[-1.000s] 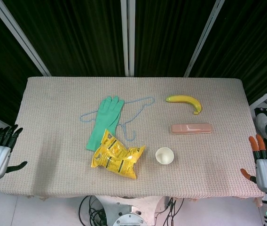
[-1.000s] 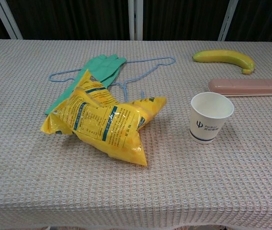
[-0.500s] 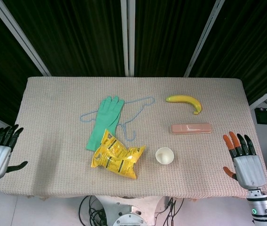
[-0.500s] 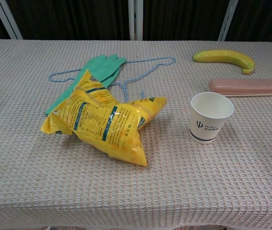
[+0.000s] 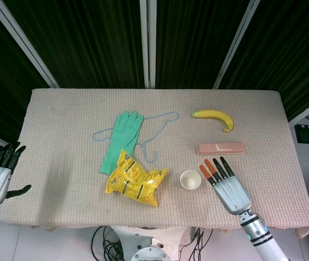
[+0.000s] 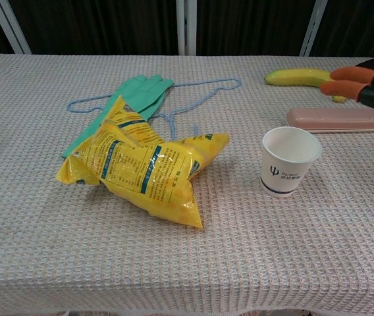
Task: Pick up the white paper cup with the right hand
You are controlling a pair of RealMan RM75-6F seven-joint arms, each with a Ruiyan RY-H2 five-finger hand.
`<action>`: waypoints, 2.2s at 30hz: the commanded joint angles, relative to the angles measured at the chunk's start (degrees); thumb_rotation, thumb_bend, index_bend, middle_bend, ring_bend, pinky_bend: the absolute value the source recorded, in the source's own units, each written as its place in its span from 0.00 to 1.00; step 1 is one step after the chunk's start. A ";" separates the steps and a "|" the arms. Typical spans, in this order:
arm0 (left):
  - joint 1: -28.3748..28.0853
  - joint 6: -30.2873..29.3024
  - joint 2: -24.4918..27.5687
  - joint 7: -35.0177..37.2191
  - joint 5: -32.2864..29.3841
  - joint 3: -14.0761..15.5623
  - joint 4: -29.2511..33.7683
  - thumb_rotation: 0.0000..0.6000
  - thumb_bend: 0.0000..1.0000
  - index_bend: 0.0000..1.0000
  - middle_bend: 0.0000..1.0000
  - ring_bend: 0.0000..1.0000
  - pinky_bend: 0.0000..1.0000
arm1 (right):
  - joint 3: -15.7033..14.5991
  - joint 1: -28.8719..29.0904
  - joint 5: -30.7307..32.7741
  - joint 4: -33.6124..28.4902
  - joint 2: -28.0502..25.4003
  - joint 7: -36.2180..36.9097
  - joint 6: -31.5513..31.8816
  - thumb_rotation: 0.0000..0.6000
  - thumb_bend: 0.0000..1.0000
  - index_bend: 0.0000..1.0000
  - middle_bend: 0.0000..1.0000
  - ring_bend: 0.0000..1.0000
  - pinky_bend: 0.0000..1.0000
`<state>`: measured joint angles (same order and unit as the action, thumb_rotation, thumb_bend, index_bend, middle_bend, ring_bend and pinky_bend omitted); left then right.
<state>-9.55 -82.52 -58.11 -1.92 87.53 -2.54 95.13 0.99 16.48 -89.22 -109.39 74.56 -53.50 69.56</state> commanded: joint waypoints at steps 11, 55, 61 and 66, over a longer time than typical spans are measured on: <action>-0.11 0.28 0.12 0.36 -0.26 -0.10 -0.14 1.00 0.04 0.00 0.00 0.00 0.00 | 3.64 7.15 10.49 0.61 10.78 -15.89 -5.54 1.00 0.04 0.00 0.03 0.00 0.00; -1.08 2.75 -0.82 -2.41 -1.48 0.11 0.30 1.00 0.04 0.00 0.00 0.00 0.00 | 3.20 1.51 10.37 19.32 6.99 75.77 -3.14 1.00 0.16 0.33 0.39 0.00 0.00; -1.13 2.80 -0.79 -2.22 -1.58 0.09 0.18 1.00 0.04 0.00 0.00 0.00 0.00 | 1.65 1.59 9.80 20.59 5.79 71.63 -4.43 1.00 0.03 0.00 0.06 0.00 0.00; -1.11 2.69 -0.76 -2.14 -1.44 0.15 0.19 1.00 0.04 0.00 0.00 0.00 0.00 | 0.81 1.02 5.98 20.00 4.81 67.76 -1.13 1.00 0.00 0.00 0.00 0.00 0.00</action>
<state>-10.66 -79.83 -58.87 -4.06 86.09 -2.39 95.33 2.43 17.91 -81.51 -89.27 80.03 15.92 67.04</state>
